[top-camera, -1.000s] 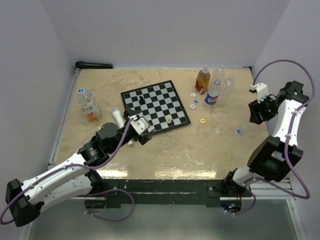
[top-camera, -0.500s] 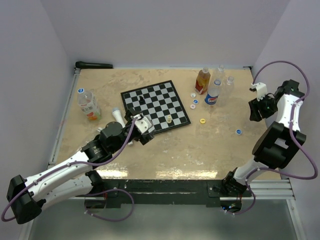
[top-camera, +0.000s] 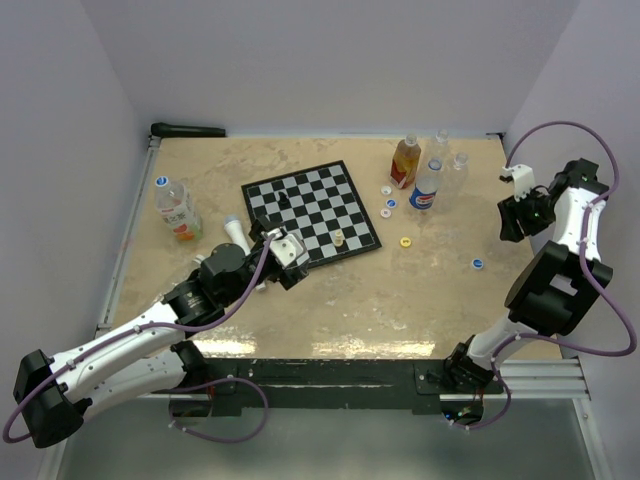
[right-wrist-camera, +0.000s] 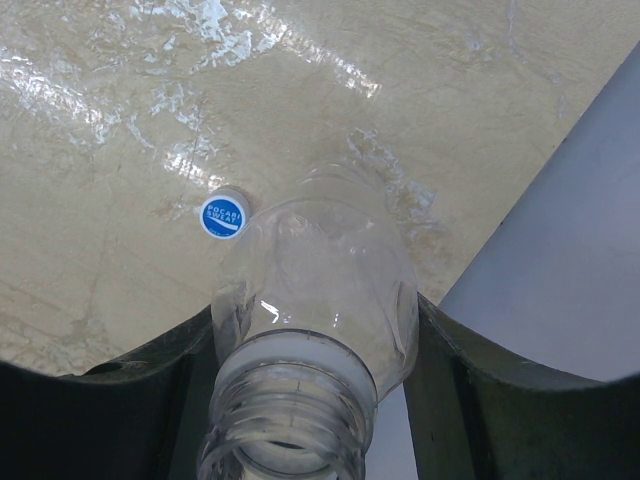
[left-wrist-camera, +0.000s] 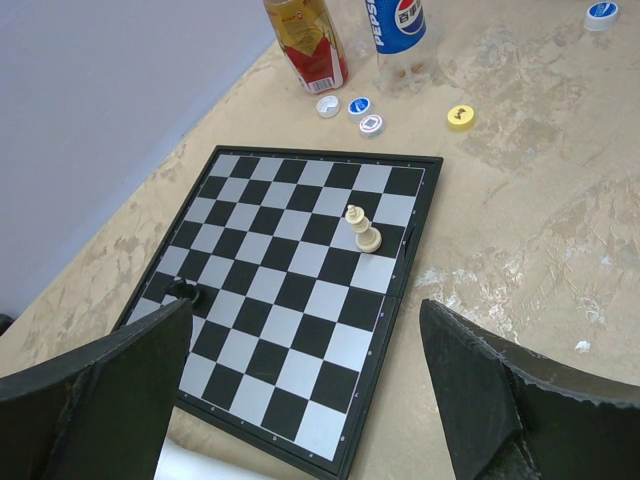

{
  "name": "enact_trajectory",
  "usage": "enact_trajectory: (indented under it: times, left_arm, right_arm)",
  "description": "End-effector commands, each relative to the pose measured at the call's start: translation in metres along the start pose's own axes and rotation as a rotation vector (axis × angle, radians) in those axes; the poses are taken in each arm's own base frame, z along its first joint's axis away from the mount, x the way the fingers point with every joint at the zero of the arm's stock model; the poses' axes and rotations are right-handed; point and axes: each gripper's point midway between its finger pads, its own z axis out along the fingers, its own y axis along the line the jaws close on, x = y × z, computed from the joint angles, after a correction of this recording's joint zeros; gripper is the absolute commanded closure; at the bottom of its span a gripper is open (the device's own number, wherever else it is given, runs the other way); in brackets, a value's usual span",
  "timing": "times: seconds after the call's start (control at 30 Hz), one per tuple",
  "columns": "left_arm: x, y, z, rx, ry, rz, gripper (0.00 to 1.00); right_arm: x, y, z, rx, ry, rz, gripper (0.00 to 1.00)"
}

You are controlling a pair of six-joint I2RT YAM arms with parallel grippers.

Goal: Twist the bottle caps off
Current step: Place the plastic bottle at the corner of the board.

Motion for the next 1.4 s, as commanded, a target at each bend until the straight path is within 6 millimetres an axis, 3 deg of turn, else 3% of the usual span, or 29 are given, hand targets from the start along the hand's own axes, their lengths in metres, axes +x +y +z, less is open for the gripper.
enact_trajectory:
  times: [0.0,0.37,1.1,1.33,1.37]
  left_arm:
    - [-0.007,0.006,-0.002,-0.023,-0.026,0.011,0.0]
    - [-0.009,0.006,-0.003,-0.017,-0.032,0.01,0.0]
    - [-0.012,0.005,-0.004,-0.011,-0.041,0.01,0.0]
    - [-0.013,0.006,-0.005,-0.012,-0.045,0.01,0.0]
    - [-0.013,0.006,-0.005,-0.014,-0.046,0.009,0.0]
  right_arm:
    - [0.0,-0.003,0.0,0.008,-0.001,0.002,0.58]
    - [0.002,0.0,0.003,-0.011,0.003,0.01,0.41]
    - [-0.003,-0.006,-0.007,0.025,0.002,0.001,0.26]
    - [-0.007,-0.01,-0.013,0.044,-0.003,0.001,0.14]
    - [-0.008,-0.009,-0.015,0.045,-0.003,0.001,0.02]
